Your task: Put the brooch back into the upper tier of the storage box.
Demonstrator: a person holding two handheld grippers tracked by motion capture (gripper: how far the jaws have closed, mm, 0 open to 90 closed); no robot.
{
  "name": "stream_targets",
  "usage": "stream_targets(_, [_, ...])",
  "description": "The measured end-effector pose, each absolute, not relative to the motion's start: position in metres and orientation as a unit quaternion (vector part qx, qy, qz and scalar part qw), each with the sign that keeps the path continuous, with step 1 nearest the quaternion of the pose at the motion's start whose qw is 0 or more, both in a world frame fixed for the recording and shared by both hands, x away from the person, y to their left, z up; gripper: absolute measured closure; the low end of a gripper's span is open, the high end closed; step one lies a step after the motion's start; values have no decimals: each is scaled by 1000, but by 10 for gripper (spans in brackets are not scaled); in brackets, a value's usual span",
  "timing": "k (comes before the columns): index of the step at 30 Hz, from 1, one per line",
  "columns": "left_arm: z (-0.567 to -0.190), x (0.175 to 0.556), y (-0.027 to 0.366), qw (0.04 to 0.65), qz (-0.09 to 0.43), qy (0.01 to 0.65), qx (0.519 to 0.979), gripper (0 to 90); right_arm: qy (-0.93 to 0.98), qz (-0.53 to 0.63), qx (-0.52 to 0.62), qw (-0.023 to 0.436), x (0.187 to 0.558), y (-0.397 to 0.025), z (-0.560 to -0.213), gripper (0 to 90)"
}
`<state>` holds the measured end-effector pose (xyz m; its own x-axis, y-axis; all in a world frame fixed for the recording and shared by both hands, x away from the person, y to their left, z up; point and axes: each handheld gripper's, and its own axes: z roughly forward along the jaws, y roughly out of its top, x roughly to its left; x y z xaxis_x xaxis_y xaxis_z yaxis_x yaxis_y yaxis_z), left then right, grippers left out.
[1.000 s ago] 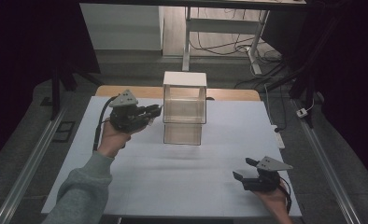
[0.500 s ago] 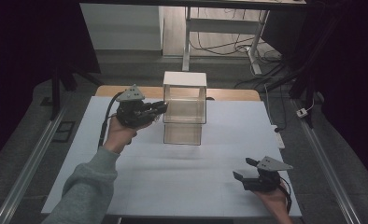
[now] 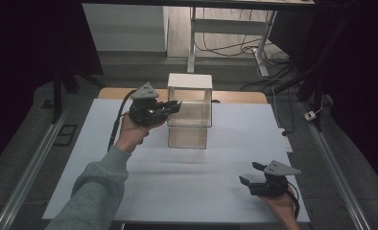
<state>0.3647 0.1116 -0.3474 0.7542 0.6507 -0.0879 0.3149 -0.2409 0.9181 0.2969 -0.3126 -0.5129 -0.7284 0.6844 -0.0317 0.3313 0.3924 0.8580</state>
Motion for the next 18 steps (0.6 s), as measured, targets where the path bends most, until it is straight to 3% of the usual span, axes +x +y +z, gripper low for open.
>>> stream_targets(18, [-345, 386, 91, 526, 160, 325, 770, 779, 812, 452, 314, 194, 297, -314, -512, 214])
